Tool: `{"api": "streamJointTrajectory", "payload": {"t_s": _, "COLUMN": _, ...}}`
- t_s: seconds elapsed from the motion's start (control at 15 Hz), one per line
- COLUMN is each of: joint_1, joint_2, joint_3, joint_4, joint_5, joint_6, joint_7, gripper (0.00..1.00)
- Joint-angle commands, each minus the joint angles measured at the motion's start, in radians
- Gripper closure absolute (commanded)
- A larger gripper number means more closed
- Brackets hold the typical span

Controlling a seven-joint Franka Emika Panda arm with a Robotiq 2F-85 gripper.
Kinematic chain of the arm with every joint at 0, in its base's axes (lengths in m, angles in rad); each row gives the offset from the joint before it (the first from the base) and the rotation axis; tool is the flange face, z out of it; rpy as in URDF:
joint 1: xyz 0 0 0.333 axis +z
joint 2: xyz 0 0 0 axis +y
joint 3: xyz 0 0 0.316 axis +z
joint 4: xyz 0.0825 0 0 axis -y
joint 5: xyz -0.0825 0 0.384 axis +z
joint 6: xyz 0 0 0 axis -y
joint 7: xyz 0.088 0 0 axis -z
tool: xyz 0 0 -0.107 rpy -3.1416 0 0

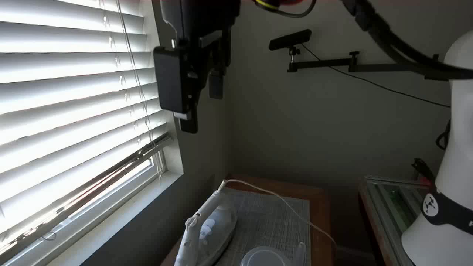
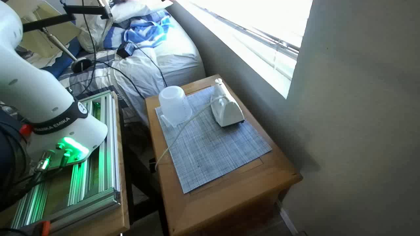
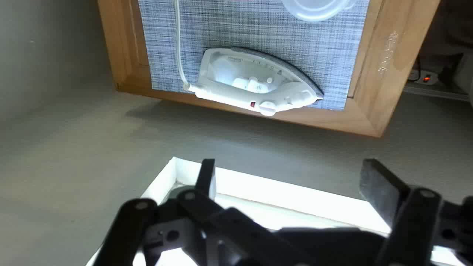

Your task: Pick up the clear measuring cup and place it the right side up on the blue mat

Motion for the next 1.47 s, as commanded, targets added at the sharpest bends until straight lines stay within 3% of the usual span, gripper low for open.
{"api": "streamJointTrajectory", "payload": {"t_s": 0.0, "joint_1": 0.027, "joint_2": 0.006, "joint_3": -0.025, "joint_4": 0.003, "joint_5": -0.018, "joint_6": -0.005, "joint_7": 0.013, "gripper": 0.00}}
{"api": "streamJointTrajectory", "payload": {"t_s": 0.2, "joint_1": 0.019, "joint_2": 0.007, "joint_3": -0.032, "joint_4": -0.007, "joint_5": -0.013, "joint_6": 0.003, "joint_7": 0.027, "gripper": 0.00}}
{"api": "streamJointTrajectory", "payload": {"t_s": 0.4, "joint_1": 0.014, "joint_2": 0.012, "joint_3": -0.076, "joint_4": -0.040, "joint_5": 0.061, "joint_6": -0.019, "joint_7": 0.085, "gripper": 0.00}}
{"api": "streamJointTrajectory", "payload": {"t_s": 0.8, "joint_1": -0.020, "joint_2": 0.046, "joint_3": -0.182, "joint_4": -0.201, "joint_5": 0.154, "joint_6": 0.001, "joint_7": 0.131, "gripper": 0.00}}
{"api": "streamJointTrajectory", "payload": {"t_s": 0.87, "joint_1": -0.040, "joint_2": 0.111, "joint_3": -0.195, "joint_4": -0.149, "joint_5": 0.161, "joint_6": -0.015, "joint_7": 0.142, "gripper": 0.00}}
{"api": "streamJointTrajectory", "payload": {"t_s": 1.13, "joint_1": -0.111, "joint_2": 0.166, "joint_3": -0.276, "joint_4": -0.177, "joint_5": 0.180, "joint_6": 0.002, "joint_7": 0.171, "gripper": 0.00}}
{"api": "streamJointTrajectory", "payload": {"t_s": 1.4, "joint_1": -0.176, "joint_2": 0.296, "joint_3": -0.342, "joint_4": -0.178, "joint_5": 0.198, "joint_6": 0.092, "joint_7": 0.235, "gripper": 0.00}}
